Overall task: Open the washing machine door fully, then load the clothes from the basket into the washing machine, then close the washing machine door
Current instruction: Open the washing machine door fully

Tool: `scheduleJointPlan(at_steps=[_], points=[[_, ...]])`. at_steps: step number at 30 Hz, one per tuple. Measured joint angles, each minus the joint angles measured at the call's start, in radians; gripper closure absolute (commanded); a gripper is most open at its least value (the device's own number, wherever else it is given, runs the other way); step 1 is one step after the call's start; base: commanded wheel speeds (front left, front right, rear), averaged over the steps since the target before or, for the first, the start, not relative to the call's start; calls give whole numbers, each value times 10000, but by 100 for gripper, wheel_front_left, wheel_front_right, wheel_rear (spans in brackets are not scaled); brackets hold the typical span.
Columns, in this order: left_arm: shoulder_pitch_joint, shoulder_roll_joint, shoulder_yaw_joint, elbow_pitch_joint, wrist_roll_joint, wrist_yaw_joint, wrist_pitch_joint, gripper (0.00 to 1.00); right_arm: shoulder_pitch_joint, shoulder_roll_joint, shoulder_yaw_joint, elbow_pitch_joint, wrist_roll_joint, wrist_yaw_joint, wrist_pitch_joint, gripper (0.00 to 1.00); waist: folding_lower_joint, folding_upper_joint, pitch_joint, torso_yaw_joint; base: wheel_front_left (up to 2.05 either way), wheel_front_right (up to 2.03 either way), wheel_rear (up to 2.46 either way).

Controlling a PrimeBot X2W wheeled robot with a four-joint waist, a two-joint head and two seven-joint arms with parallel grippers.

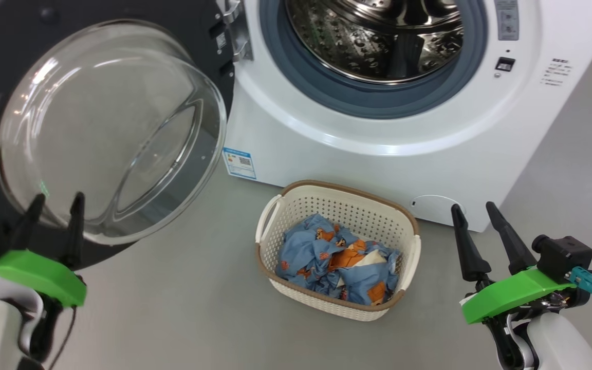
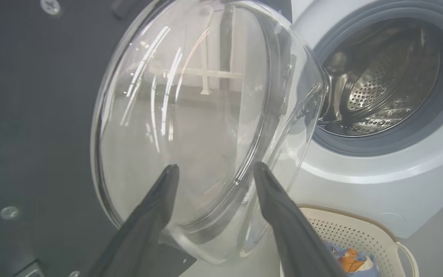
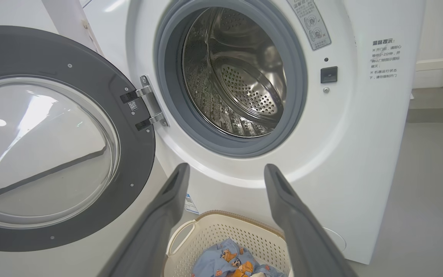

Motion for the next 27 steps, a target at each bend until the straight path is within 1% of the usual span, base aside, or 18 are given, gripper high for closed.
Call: scheduleJointPlan(at_steps=[2, 6, 10, 16, 17, 21, 25, 27], points=[[392, -77, -8, -522, -65, 146, -17, 0, 1, -8, 119, -12, 8, 0, 0, 0, 0, 0, -53, -125, 0, 0, 0], [1282, -128, 36, -1684, -165, 616, -102, 0, 2, -6, 209, -75, 12, 0, 0, 0, 0, 0, -159, -439, 0, 0, 0], [2130, -339, 42, -2782, -232, 1081, -130, 0, 5, -58, 255, -159, 12, 0, 0, 0, 0, 0, -263, -805, 0, 0, 0], [3035, -368, 27, -4000, -236, 1599, -128, 0, 55, -263, 328, -265, -2, 0, 0, 0, 0, 0, -418, -1417, 0, 0, 0], [3249, -403, 27, -4251, -240, 1743, -128, 0, 161, -299, 430, -280, -4, 0, -2, 0, 0, 0, -460, -1634, 0, 0, 0], [3548, -430, 42, -4660, -244, 1969, -134, 0, 173, -322, 495, -305, -4, 0, -2, 0, 0, 0, -523, -2078, 0, 0, 0], [3765, -527, 54, -4916, -282, 1971, -176, 0, 173, -366, 510, -322, -4, 0, -2, 0, 0, 0, -566, -2518, 0, 0, 0], [3887, -621, 71, -4980, -330, 2100, -192, 0, 173, -380, 512, -334, -4, 0, -2, 0, 0, 0, -588, -2733, 0, 0, 0]])
